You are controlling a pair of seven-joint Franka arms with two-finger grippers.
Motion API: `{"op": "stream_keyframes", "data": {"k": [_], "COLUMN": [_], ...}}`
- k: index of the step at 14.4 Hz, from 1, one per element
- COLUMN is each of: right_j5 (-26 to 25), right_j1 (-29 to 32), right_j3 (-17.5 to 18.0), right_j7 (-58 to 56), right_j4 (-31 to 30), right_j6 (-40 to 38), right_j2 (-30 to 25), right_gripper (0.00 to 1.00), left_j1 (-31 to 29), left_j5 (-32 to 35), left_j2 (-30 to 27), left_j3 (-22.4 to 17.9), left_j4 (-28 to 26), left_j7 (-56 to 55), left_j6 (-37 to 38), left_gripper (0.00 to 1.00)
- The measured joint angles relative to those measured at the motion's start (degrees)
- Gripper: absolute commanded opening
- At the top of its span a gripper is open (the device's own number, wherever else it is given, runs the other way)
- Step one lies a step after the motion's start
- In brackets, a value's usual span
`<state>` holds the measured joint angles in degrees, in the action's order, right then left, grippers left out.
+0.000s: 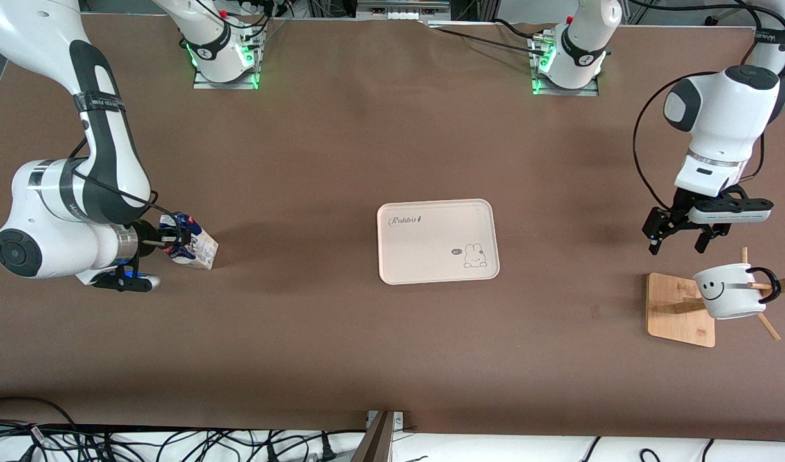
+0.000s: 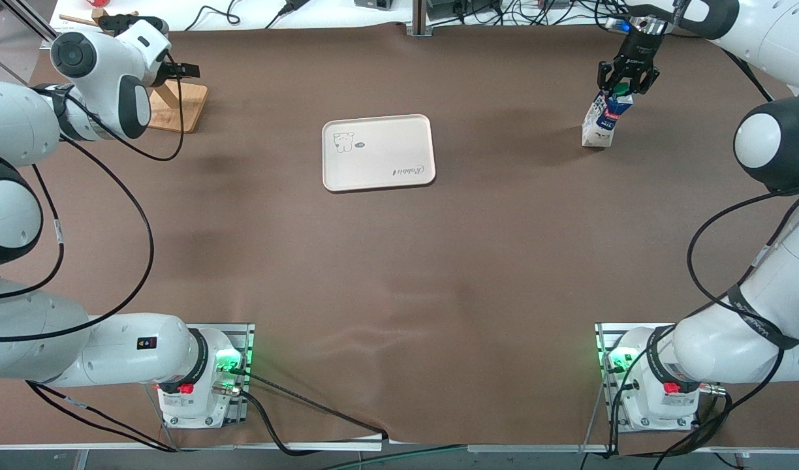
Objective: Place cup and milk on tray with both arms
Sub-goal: 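Lift the milk carton with the right gripper while the left gripper grasps the mug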
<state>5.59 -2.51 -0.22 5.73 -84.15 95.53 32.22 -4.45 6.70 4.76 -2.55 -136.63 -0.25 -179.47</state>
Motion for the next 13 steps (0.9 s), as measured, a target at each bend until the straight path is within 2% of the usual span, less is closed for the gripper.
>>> {"op": "stream_keyframes", "data": {"k": [3, 8, 11, 13], "right_j5": [0.5, 5.4, 6.2, 6.3], "right_j1": [-0.1, -1.2, -4.5, -6.7], "right_j3": [0.9, 2.5, 2.9, 5.5], "right_j7": [0.0, 0.0, 3.6, 8.4], "right_j4": [0.7, 1.7, 1.8, 1.8], "right_j6": [0.1, 0.0, 0.0, -0.7], "right_j2": [-2.3, -8.6, -10.6, -11.3], "right_gripper": [0.3, 0.3, 0.3, 0.3], "left_j1": [0.0, 0.6, 1.2, 1.3], "left_j5": [2.3, 2.4, 2.4, 2.4], "left_j2": [2.3, 4.2, 7.0, 7.7], "left_j3": [-1.8, -2.3, -2.3, -2.3], "left_j4": [1.0, 6.1, 9.6, 9.9], "left_j7": [0.0, 0.2, 0.2, 0.2], "left_j6": [-4.0, -4.2, -4.2, -4.2], "left_gripper": [1.0, 1.0, 1.0, 1.0]}}
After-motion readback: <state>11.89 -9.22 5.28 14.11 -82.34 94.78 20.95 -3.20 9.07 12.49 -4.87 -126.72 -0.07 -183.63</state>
